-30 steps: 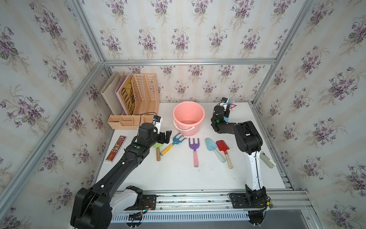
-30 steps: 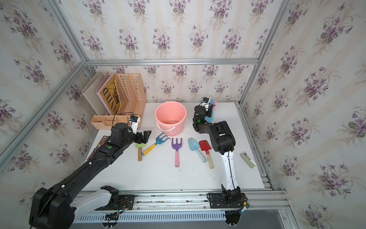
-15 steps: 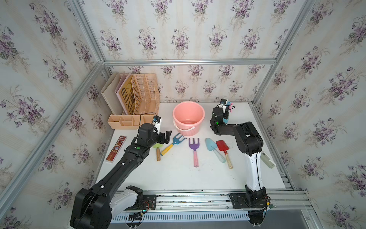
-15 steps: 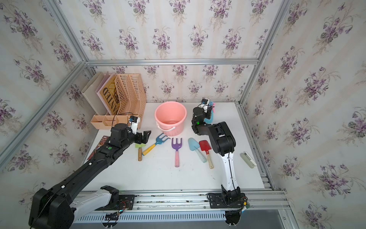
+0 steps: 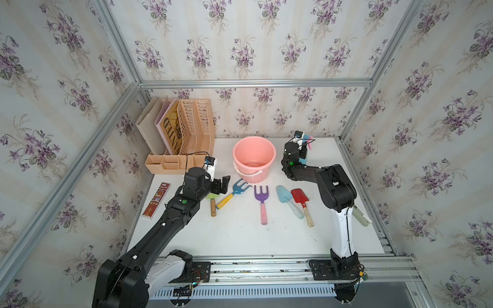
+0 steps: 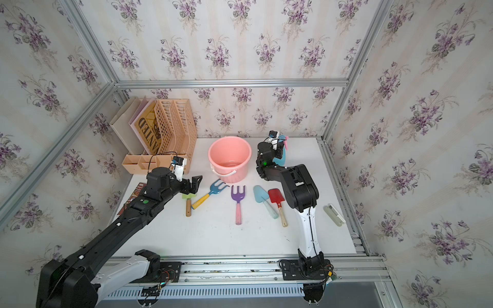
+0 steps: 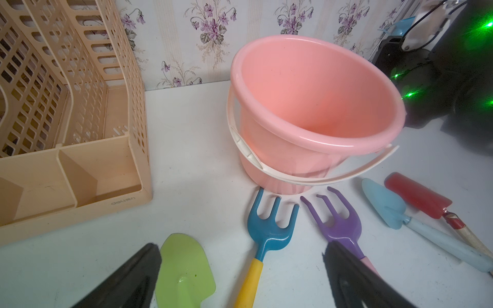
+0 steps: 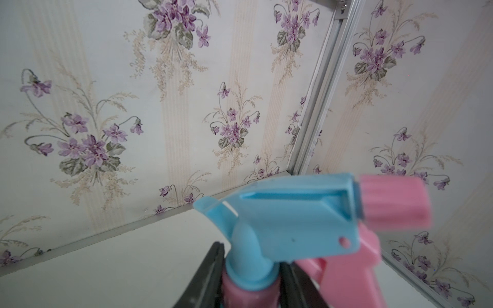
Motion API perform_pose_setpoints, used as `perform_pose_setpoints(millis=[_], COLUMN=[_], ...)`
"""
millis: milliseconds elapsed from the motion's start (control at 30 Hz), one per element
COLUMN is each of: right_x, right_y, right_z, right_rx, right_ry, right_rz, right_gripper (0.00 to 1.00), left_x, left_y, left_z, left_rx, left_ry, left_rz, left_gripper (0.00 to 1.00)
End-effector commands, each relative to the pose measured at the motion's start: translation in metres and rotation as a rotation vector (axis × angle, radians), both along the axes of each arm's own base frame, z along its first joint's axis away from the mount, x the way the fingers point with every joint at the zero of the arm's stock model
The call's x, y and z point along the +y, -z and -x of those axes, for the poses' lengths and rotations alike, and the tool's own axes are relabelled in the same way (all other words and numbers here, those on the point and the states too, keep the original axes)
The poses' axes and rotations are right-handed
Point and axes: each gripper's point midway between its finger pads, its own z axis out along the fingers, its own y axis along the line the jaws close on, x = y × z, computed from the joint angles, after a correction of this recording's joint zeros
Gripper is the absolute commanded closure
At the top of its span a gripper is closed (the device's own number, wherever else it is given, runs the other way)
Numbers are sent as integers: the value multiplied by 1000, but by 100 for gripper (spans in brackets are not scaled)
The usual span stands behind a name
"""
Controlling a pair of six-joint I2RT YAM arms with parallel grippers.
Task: Organize the gardening tools
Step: Adjust the gardening tool at the center of the board.
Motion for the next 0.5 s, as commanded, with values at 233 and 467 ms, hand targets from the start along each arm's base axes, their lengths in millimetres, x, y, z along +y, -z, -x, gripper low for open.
perform_pose_setpoints(millis=[233,467], right_x=[1,2], right_y=[-8,-10], right_z=[-2,-40], right_rx=[-17,-41], right_ry=[1,14], right_rz=[4,24], right_gripper=[75,86], left_x=[0,4], left_y=[-4,-1], left_z=[1,0], left_rx=[-21,-20], left_ry=[-2,-17], left_rz=[12,-10], left_gripper=[1,1])
